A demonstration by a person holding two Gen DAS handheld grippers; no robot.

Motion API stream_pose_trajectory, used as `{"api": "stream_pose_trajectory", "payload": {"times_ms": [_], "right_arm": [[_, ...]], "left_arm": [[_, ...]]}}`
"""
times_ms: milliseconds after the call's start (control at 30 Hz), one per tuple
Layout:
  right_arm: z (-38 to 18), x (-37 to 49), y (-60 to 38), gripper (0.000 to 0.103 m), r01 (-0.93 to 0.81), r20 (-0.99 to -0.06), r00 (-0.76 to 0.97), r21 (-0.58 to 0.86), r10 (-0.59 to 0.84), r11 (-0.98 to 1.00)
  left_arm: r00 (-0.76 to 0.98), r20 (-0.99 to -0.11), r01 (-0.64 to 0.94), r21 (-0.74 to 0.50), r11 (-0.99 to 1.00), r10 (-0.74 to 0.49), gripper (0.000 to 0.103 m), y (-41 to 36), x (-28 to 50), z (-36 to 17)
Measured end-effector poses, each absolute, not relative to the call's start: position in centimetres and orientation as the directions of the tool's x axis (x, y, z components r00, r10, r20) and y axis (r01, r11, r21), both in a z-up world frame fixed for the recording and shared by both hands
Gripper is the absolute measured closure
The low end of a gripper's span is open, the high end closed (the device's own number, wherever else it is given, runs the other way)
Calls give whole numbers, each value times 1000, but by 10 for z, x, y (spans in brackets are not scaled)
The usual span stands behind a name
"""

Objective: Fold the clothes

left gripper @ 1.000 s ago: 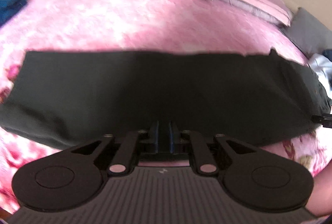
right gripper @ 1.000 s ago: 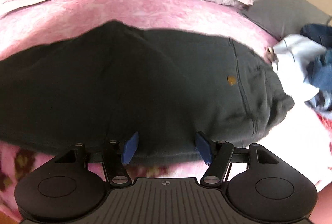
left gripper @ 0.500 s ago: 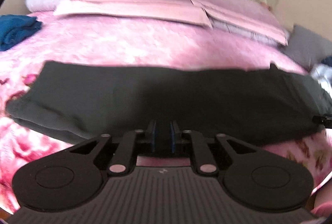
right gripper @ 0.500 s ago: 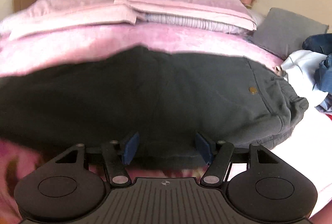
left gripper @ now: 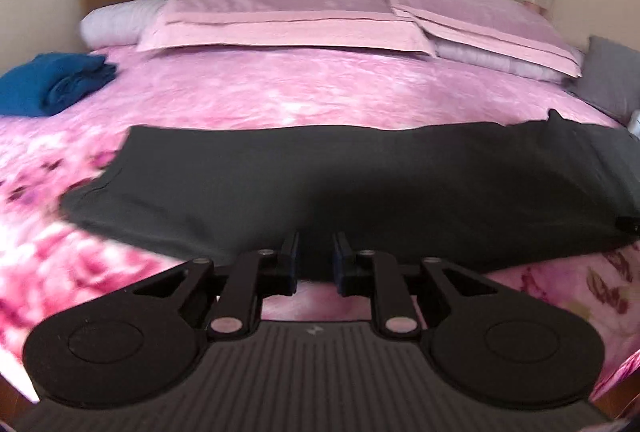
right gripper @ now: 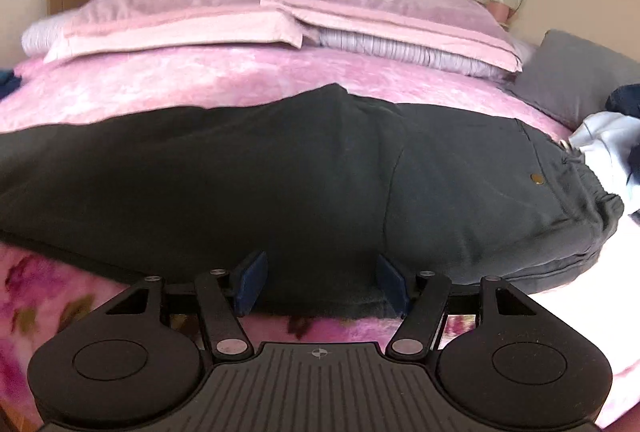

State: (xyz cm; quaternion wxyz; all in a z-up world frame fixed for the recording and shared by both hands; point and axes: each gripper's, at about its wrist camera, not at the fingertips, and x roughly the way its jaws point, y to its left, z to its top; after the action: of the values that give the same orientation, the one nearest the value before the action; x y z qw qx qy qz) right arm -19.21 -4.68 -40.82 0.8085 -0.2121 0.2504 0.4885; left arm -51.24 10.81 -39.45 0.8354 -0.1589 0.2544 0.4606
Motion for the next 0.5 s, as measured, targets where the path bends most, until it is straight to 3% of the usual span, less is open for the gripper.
{"api": "stream_pose_trajectory", "payload": {"times_ms": [167,300,500], "right_arm": [[-411,-226,-23,39,-912,-615,357,-68,703,404],[-413,-253,-4,39,-924,-617,325,-44,717,380],[-415,-283,-7,39,-932,-609,310,-43,730,359]], "left_arm": [[377,-539,-890,14,456,753,87,138,-533,-378],[237,-608,-926,94,364,758,87,170,-545,-391],[210,-595,-925,135,354,776,87,145,-557,-398]]}}
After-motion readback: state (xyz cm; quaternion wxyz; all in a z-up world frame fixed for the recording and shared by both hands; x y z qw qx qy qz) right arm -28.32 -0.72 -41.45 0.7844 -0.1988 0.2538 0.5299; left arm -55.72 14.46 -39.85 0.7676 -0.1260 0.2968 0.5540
